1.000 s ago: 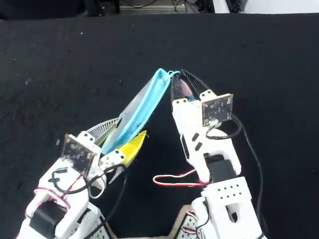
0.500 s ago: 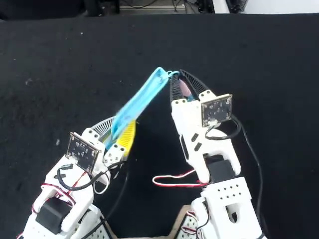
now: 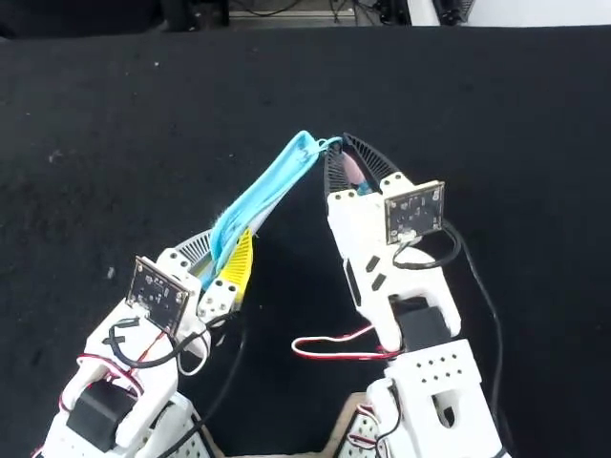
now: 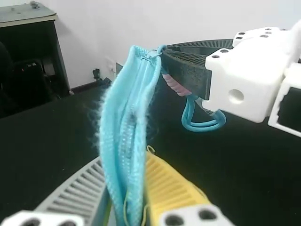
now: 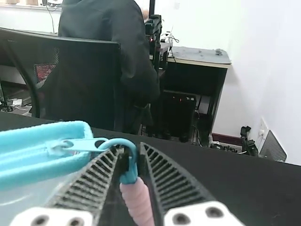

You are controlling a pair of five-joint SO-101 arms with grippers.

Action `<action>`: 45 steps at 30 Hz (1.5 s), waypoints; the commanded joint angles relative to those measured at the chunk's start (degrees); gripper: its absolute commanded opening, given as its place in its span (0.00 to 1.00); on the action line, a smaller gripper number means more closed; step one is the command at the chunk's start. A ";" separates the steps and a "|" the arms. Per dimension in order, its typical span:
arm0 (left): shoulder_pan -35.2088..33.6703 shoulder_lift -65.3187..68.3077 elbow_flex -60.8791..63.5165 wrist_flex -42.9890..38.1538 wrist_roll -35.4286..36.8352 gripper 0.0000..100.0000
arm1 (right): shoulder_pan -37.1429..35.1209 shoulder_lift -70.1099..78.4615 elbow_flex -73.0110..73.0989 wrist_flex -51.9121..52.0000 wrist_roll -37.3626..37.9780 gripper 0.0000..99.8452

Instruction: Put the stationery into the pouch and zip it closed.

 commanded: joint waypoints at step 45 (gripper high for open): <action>-0.13 0.00 -4.70 10.46 0.00 0.03 | 8.62 2.24 1.71 -7.47 -0.26 0.01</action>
